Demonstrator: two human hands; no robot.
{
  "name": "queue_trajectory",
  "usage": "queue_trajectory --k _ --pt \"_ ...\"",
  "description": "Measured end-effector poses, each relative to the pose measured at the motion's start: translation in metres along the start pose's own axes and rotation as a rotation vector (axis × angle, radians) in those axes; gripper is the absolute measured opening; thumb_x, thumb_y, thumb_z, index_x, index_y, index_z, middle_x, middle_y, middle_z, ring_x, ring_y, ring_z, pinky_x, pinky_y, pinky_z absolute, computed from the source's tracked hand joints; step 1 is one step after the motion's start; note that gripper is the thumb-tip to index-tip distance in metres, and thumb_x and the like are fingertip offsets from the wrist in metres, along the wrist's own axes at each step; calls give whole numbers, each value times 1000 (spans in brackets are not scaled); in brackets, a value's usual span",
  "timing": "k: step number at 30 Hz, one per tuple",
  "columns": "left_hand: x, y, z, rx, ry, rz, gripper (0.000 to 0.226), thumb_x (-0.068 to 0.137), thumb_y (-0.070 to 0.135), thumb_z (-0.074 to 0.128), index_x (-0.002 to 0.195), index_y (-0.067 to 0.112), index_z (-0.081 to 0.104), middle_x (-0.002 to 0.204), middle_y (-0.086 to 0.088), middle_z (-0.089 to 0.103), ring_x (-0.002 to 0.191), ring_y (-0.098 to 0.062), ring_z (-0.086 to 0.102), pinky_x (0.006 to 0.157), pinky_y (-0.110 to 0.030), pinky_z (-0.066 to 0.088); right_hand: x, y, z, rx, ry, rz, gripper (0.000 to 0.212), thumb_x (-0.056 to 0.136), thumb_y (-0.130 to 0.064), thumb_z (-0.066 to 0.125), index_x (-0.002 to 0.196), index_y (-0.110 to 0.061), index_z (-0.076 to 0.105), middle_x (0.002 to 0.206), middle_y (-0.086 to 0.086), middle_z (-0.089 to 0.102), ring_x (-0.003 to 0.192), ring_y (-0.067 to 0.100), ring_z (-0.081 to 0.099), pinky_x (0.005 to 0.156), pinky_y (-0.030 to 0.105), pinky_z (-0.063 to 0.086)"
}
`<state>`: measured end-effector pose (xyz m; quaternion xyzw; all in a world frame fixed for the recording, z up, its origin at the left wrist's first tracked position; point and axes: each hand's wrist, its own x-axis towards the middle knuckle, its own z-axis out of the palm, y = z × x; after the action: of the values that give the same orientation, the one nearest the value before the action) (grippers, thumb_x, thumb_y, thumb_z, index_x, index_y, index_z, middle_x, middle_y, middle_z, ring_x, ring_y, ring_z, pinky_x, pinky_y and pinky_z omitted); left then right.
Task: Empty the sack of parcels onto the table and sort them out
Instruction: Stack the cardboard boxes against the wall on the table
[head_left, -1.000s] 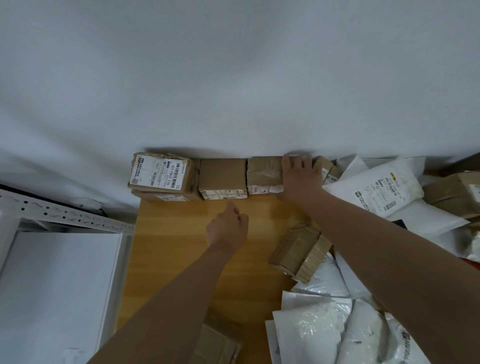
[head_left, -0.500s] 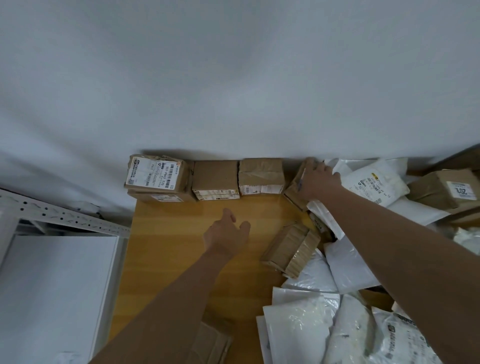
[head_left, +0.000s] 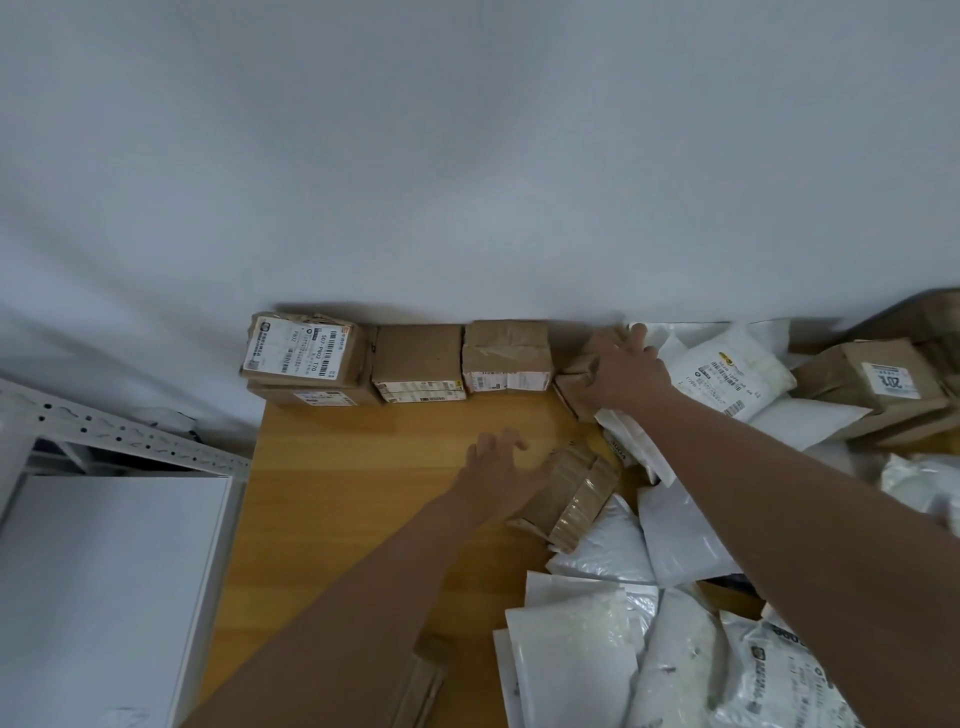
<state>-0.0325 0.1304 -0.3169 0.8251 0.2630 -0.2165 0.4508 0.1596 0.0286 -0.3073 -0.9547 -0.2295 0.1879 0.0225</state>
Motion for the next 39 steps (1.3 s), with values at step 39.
queue_trajectory --k 39 --pt "1 11 -6 547 -205 90 89 92 30 63 151 45 -3 128 -14 36 109 -32 50 88 -46 50 22 10 5 156 -92 45 56 101 -45 34 140 -4 39 136 25 38 122 44 44 97 49 43"
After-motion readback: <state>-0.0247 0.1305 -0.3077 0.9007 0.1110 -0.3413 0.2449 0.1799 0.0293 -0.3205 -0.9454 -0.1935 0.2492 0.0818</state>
